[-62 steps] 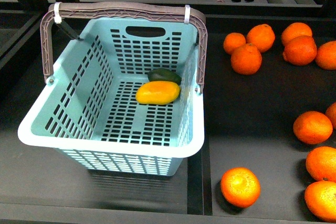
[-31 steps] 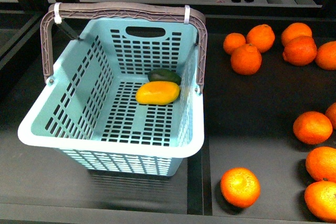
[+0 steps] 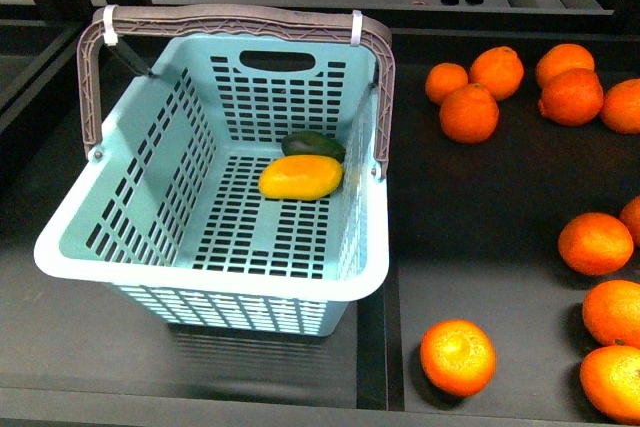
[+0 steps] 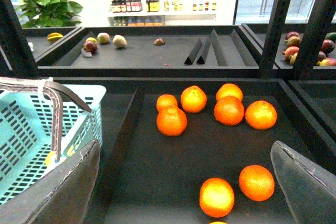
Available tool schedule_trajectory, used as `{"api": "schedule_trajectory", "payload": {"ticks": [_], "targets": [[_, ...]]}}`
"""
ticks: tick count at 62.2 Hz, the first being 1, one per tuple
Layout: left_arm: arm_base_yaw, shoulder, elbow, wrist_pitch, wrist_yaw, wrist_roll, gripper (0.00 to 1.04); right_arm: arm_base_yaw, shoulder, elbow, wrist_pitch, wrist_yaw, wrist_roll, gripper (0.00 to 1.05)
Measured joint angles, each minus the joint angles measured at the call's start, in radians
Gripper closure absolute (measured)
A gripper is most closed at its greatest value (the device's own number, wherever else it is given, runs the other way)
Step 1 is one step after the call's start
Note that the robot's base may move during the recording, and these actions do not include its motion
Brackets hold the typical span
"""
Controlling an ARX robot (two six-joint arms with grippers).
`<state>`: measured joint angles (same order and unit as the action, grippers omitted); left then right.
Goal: Pick mango and avocado into basket
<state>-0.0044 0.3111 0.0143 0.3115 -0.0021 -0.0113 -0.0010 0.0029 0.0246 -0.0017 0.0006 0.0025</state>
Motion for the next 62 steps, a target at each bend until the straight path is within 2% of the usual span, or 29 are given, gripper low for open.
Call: {"api": "schedule_trajectory", "payload": {"ticks": [22,25,27,44,62], "targets": [[0.0,-0.132,0.0,-0.132,0.0,0.0,1.03,0.0,0.0,0.0,0.0,0.0,0.0,0.09],[0.0,-0.248,0.0,-0.28,0.0,0.0,1.03,0.0,0.0,0.0,0.0,0.0,0.0,0.09],[0.0,-0.29,0.0,-0.303,0.0,0.0,1.03,0.0,0.0,0.0,0.0,0.0,0.0,0.09],[0.0,-0.305,0.0,-0.31,0.0,0.0,1.02,0.0,0.0,0.0,0.0,0.0,0.0,0.09],[0.0,-0.305,0.0,-0.31,0.0,0.0,0.42,0.0,0.0,0.0,0.0,0.0,0.0,0.09]]}}
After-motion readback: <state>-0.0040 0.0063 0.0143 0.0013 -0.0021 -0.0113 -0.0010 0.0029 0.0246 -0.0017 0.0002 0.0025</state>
